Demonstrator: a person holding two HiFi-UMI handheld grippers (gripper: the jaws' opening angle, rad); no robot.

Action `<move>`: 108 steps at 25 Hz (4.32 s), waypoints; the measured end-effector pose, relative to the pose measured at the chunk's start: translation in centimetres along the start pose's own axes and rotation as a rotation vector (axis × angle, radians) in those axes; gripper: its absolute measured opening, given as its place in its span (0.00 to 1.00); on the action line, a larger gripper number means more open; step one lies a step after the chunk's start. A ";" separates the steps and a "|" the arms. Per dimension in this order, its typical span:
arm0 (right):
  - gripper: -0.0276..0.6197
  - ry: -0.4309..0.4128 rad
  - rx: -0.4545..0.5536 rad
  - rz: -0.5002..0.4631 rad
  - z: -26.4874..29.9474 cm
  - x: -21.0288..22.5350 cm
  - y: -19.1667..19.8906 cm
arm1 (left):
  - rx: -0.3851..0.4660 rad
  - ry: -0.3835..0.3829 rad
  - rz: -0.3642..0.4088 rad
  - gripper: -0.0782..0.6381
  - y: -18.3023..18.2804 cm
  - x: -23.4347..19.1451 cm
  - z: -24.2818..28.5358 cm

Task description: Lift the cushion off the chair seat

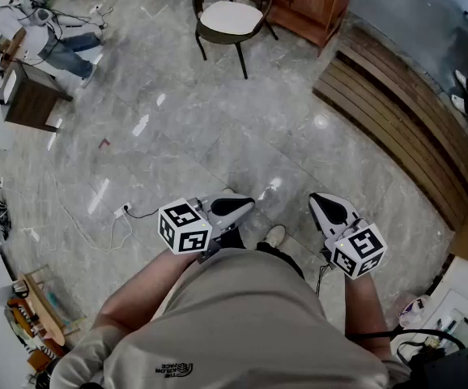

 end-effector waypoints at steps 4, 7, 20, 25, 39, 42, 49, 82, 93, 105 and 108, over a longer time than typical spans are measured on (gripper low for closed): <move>0.06 -0.015 0.014 -0.048 3.3 -2.5 -2.2 | 0.022 -0.028 0.052 0.12 -0.7 -1.8 -3.1; 0.06 -0.028 0.016 -0.070 5.7 -4.0 -4.0 | 0.068 -0.034 0.039 0.12 -2.0 -3.5 -5.1; 0.07 -0.002 -0.001 -0.147 19.6 -8.6 -9.7 | 0.180 -0.064 0.011 0.12 -6.9 -14.0 -15.6; 0.23 -0.013 -0.010 -0.131 25.9 -10.2 -11.4 | 0.232 -0.093 -0.037 0.12 -8.8 -19.8 -19.1; 0.25 -0.079 -0.028 -0.178 40.1 4.9 -23.0 | 0.245 -0.212 -0.107 0.21 -22.2 -34.9 -12.1; 0.26 -0.105 -0.028 -0.207 42.7 8.6 -25.9 | 0.230 -0.245 -0.125 0.24 -25.9 -38.6 -9.7; 0.30 -0.148 -0.046 -0.206 48.3 14.7 -28.9 | 0.235 -0.273 -0.200 0.25 -30.9 -44.9 -5.8; 0.30 0.008 -0.232 -0.052 74.2 24.2 -32.6 | 0.310 -0.107 -0.710 0.28 -35.4 -83.4 0.1; 0.30 -0.120 -0.322 -0.078 81.1 33.4 -30.4 | 0.404 -0.262 -0.835 0.39 -33.0 -97.0 9.7; 0.30 -0.163 -0.398 -0.024 85.5 42.4 -25.2 | 0.443 -0.381 -0.915 0.42 -29.1 -108.8 16.9; 0.30 -0.175 -0.409 -0.013 86.1 43.4 -24.4 | 0.428 -0.411 -0.936 0.44 -28.3 -110.5 17.7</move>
Point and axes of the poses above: the fingertips, and each gripper's own axes: z forward along the fingers, x to its right, y out of its underside, the point moved 1 cm from there along -z, backward along the fingers, and after that the axes turned 3 degrees about y, right-handed, at the moved point
